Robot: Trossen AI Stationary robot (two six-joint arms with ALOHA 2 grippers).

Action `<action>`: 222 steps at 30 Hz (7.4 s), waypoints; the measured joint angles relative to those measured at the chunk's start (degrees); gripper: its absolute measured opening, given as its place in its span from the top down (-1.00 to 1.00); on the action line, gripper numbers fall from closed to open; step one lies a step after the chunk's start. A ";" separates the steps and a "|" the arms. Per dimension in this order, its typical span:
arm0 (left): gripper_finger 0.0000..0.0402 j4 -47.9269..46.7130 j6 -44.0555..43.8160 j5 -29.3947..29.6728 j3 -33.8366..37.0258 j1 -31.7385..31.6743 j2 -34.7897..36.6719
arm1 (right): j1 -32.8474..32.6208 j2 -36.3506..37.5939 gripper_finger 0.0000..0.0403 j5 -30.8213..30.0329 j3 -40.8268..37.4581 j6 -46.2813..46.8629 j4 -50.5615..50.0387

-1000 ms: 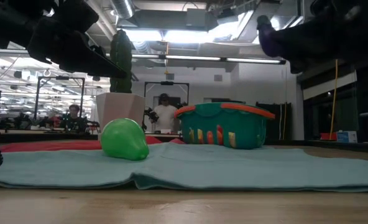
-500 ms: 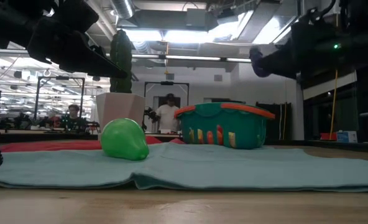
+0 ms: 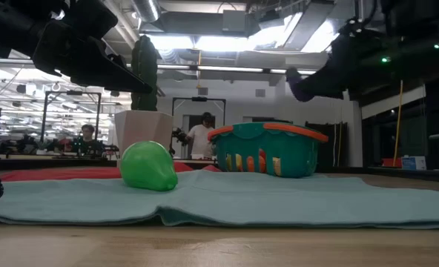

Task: Pick and placing Produce into tupperware
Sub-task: Put the violet eggplant into the blue basket, then put the green pear into the blue basket

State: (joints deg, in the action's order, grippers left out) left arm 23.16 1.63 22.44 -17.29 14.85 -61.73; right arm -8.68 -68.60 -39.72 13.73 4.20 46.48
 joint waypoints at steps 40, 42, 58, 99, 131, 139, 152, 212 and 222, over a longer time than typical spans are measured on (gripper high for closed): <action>-0.23 -1.75 0.52 0.01 -0.01 0.00 0.00 | 16.19 0.20 0.36 22.07 30.59 7.83 -62.29; -0.23 -1.75 0.52 -0.01 -0.01 0.02 0.00 | 16.19 0.03 0.36 22.99 30.59 7.71 -62.31; -0.23 -1.75 0.50 0.01 -0.01 0.02 0.00 | 20.02 -0.86 0.36 26.25 30.59 7.38 -62.28; -0.23 -5.18 0.42 0.02 0.02 -1.25 -0.02 | 28.37 -26.77 0.36 34.51 46.76 1.34 -78.07; -0.23 -5.17 0.46 0.02 0.02 -1.25 -0.02 | 28.79 -26.43 -0.22 34.86 52.60 2.78 -84.88; -0.23 -5.14 0.44 0.00 0.02 -1.22 -0.02 | 26.47 -15.84 -0.23 30.59 46.48 3.01 -78.79; -0.23 -5.16 0.40 0.02 -0.13 -0.86 -0.02 | 8.89 3.19 -0.23 28.21 14.96 9.79 -35.20; -0.23 -30.45 4.45 -3.19 -31.83 9.06 -24.55 | -5.51 3.34 -0.23 25.81 12.97 11.58 -29.59; -0.23 -40.15 0.98 -10.55 -35.22 7.56 -25.03 | -5.51 3.34 -0.23 25.76 12.97 11.18 -29.61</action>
State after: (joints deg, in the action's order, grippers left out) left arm -16.99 2.61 11.89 -52.52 22.41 -86.76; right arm -14.20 -65.25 -13.96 26.70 15.38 16.86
